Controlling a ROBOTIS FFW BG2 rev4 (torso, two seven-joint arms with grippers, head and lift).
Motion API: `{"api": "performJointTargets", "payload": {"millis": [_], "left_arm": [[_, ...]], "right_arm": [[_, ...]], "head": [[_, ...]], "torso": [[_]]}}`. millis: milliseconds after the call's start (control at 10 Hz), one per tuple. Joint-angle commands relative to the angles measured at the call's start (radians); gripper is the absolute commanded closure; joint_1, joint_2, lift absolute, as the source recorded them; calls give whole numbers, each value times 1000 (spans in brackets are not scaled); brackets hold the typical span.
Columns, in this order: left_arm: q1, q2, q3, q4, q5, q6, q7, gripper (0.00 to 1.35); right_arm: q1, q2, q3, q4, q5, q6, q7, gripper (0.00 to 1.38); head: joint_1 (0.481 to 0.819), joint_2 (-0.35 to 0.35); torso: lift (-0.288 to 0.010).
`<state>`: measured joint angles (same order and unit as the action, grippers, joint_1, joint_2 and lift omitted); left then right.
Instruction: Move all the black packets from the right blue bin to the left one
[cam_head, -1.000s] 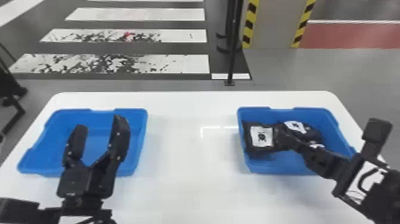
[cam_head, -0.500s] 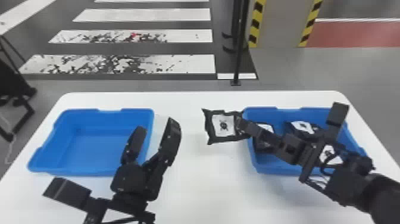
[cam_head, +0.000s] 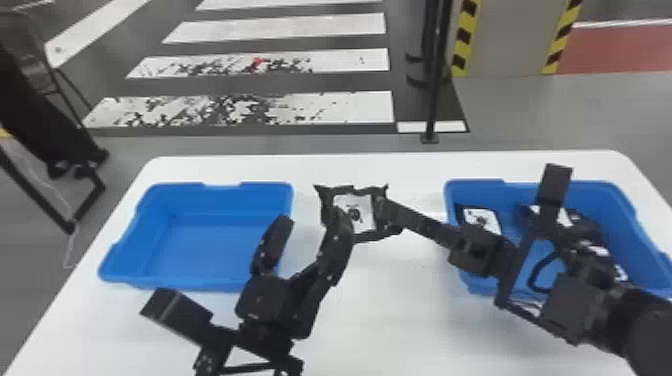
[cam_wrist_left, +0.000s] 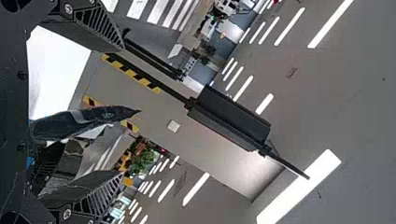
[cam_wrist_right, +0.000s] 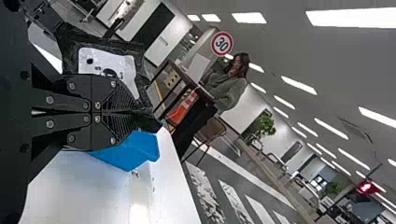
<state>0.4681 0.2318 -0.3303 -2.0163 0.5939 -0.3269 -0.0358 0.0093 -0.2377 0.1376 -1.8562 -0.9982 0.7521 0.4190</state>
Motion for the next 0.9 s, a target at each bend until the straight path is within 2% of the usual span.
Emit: {"api": "performJointTargets", "payload": {"millis": [0,100,200,300,400,500,800], "left_arm": [[-7,3,-13,0,2,8,-3,114],[-9,6,-17,0,2,15,-6,142],[-9,6,-19,0,10,27,-10,328],[-12,6,-21,0,30,47,-13,651],[-12,6,-21,0,44,52,-16,889],[-12,4,-13,0,44,52,-15,1246],[-9,1,3,0,18,57,-15,1207]], "right_arm": [[-14,-2,32,17,-19,-6,1,1269],[-22,-3,50,24,-31,-11,1,1269],[-29,-3,66,31,-39,-16,3,1269],[-39,-3,78,36,-47,-23,6,1269],[-41,-3,84,41,-51,-26,7,1269],[-41,-3,86,46,-57,-33,11,1269],[-41,-3,86,51,-57,-38,14,1269]], "head": [[695,125],[695,134],[695,139],[695,143],[695,147],[695,149],[695,158]], "torso": [[-168],[-168],[-168],[-168],[-168],[-168],[-168]]}}
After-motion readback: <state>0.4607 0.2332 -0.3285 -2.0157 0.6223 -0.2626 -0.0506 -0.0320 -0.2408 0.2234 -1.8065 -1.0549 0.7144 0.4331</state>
